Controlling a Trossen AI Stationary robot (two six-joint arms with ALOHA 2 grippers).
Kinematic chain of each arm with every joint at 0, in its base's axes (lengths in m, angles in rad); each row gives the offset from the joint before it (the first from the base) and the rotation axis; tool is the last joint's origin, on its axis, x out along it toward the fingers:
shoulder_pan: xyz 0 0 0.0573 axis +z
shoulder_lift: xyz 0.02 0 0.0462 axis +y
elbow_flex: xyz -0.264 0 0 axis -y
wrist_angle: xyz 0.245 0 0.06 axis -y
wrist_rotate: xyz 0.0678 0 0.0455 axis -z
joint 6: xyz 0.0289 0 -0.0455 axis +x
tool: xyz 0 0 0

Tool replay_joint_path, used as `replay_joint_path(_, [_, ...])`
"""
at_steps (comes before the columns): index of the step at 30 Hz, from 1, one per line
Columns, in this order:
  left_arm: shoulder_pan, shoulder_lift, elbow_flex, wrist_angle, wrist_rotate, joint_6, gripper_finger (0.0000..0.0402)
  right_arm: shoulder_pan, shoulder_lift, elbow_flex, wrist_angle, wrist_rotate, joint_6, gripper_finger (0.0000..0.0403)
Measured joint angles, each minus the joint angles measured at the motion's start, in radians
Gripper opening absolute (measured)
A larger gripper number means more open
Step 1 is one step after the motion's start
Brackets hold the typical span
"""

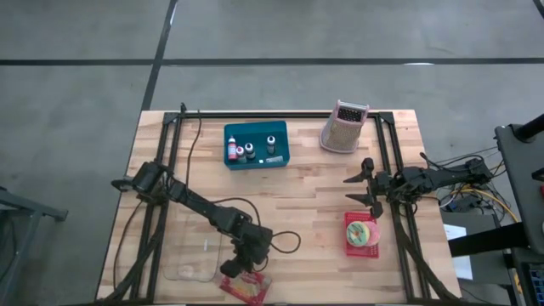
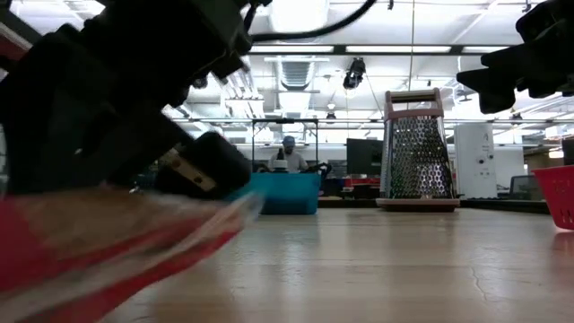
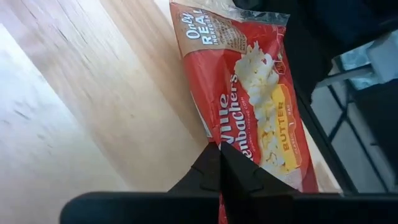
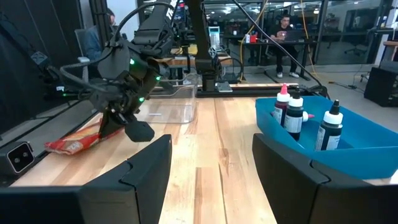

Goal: Pick & Place Food Item
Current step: Put the orange popcorn bag into the transparent bin

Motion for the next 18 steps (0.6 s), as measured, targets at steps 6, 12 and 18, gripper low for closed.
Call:
replay_joint_path(6, [0.001,-0.028,0.000,0.033,-0.049,0.031,0.0001,0.000,0.000,0.000,0.000,0.000,0.000,0.0219])
replay_joint_path(12, [0.000,-0.055,0.001,0.042,-0.116,0.064,0.0000,0.000,0.000,0.000,0.000,0.003,0.000,0.0219])
replay_joint_path(18, [0.001,-0.094,0.000,0.053,-0.237,0.084,0.0000,0.000,0.001,0.000,-0.001,0.003,0.004,0.0219])
